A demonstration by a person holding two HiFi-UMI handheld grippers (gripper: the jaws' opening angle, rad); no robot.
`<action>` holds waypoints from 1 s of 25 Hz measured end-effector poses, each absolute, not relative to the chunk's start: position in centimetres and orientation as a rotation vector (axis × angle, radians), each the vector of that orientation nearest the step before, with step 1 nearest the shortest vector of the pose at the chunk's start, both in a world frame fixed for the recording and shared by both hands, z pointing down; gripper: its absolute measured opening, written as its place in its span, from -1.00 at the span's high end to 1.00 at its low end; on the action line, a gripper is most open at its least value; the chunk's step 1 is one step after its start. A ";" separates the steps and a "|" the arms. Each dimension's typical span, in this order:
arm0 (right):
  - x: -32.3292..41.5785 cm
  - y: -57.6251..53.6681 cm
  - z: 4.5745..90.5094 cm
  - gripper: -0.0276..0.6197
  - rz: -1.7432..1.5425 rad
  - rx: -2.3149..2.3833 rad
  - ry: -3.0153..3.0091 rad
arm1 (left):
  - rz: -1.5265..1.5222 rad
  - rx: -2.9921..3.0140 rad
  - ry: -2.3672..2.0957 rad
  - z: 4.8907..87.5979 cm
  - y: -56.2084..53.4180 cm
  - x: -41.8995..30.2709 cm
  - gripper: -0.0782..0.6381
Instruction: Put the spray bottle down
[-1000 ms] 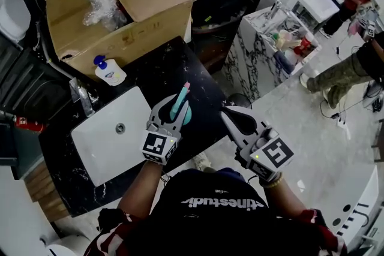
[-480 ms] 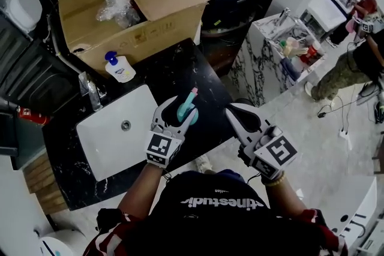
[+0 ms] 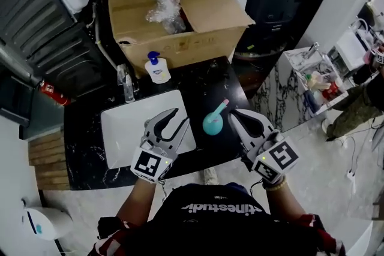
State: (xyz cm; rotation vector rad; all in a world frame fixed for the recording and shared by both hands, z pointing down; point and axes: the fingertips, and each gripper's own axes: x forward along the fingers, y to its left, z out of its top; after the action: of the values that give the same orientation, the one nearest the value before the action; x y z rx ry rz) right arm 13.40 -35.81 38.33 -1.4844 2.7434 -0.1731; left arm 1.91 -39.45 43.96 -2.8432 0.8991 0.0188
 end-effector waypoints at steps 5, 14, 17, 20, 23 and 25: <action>9.3 -36.5 37.5 0.79 -0.141 -1.342 2.814 | 0.138 -2.810 1.062 39.6 -38.9 -3.4 0.72; 4.2 -36.8 35.7 0.79 -0.078 -1.207 2.824 | 0.130 -2.775 1.212 38.6 -38.2 -8.4 0.74; 3.3 -36.5 35.6 0.79 -0.051 -1.190 2.847 | 0.133 -2.766 1.218 38.5 -38.0 -8.7 0.74; 3.0 -36.2 35.4 0.79 -0.033 -1.190 2.858 | 0.134 -2.768 1.203 38.5 -37.8 -8.6 0.74; 3.1 -35.9 35.3 0.79 -0.033 -1.194 2.863 | 0.144 -2.779 1.188 38.4 -37.6 -8.2 0.74; 3.2 -35.7 35.3 0.79 -0.030 -1.197 2.866 | 0.143 -2.782 1.183 38.3 -37.5 -8.0 0.74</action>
State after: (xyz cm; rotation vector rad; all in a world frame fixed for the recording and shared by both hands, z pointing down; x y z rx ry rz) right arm 3.16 -35.70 35.34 -1.1972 2.8659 -0.0295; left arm -7.98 -37.50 38.34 -2.7818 1.1834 0.1434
